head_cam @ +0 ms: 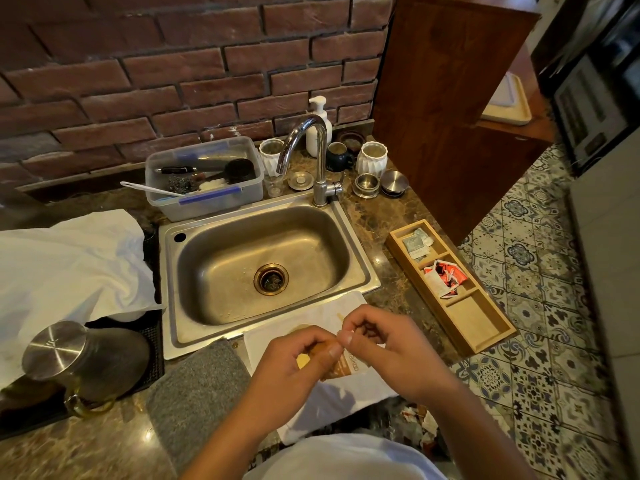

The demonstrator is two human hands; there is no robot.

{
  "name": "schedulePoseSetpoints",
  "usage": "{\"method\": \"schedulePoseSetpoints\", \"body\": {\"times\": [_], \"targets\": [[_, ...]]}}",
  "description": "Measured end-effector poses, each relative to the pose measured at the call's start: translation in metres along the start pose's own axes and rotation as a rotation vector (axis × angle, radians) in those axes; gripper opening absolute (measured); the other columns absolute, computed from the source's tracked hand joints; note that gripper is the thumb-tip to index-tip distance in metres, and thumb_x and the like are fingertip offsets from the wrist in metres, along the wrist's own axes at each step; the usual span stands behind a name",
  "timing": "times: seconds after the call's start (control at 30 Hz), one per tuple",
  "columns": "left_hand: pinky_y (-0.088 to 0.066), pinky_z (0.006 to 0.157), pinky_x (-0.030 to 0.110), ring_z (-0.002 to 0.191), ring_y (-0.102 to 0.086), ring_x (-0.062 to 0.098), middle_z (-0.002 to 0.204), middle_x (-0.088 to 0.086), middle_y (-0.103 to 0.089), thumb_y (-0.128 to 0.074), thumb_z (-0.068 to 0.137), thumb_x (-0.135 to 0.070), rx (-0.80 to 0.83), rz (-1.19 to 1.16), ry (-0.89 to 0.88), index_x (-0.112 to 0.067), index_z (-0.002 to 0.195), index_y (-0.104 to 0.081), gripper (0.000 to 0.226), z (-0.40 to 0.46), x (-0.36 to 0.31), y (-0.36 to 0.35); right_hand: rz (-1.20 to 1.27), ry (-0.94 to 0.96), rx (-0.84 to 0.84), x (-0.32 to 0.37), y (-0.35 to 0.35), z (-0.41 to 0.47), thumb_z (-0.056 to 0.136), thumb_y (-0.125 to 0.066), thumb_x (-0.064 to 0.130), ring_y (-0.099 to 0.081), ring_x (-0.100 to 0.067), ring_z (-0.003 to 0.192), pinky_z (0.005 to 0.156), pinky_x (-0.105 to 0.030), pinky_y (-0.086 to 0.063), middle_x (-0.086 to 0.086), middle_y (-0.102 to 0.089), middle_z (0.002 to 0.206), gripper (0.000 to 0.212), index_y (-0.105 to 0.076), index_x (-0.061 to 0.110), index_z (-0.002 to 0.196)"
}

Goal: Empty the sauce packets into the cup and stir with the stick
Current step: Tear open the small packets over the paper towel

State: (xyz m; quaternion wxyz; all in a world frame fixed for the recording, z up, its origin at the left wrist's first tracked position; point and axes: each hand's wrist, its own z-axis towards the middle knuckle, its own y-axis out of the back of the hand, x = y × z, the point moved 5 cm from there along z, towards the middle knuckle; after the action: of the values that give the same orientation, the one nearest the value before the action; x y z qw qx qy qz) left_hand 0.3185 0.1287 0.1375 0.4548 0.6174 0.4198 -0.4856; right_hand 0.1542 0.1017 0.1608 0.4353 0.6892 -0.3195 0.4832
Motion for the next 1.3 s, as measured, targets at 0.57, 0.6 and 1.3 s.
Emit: {"method": "schedulePoseSetpoints", "body": {"times": [0.57,0.6,1.3], "targets": [[-0.053,0.064,0.036,0.065,-0.06,0.015,0.073,0.016,-0.066,-0.062,0.09,-0.028,-0.026,-0.094,0.061,-0.016,0.079,-0.074,0.02,0.001,-0.007,0.005,-0.172,0.028,0.231,0.013,0.0,0.001,0.1,-0.062,0.025,-0.069,-0.014,0.078,0.074,-0.03,-0.057,0.001,-0.07,0.084,0.008,-0.068,0.021,0.101],[-0.053,0.064,0.034,0.064,-0.06,0.015,0.071,0.016,-0.066,-0.062,0.09,-0.023,-0.043,-0.101,0.064,-0.017,0.079,-0.075,0.018,0.001,-0.007,0.006,-0.168,0.046,0.226,0.015,-0.001,0.001,0.1,-0.061,0.024,-0.069,-0.015,0.078,0.074,-0.033,-0.057,-0.001,-0.07,0.084,0.008,-0.068,0.02,0.101],[-0.046,0.051,0.015,0.049,-0.06,0.007,0.056,0.001,-0.065,-0.06,0.096,-0.006,-0.189,-0.261,0.113,-0.006,0.075,-0.074,0.024,0.007,-0.021,0.005,-0.168,0.184,-0.148,0.013,-0.002,-0.002,0.095,-0.063,0.035,-0.064,-0.013,0.08,0.065,-0.02,-0.052,0.014,-0.068,0.088,0.013,-0.069,0.025,0.099]]}}
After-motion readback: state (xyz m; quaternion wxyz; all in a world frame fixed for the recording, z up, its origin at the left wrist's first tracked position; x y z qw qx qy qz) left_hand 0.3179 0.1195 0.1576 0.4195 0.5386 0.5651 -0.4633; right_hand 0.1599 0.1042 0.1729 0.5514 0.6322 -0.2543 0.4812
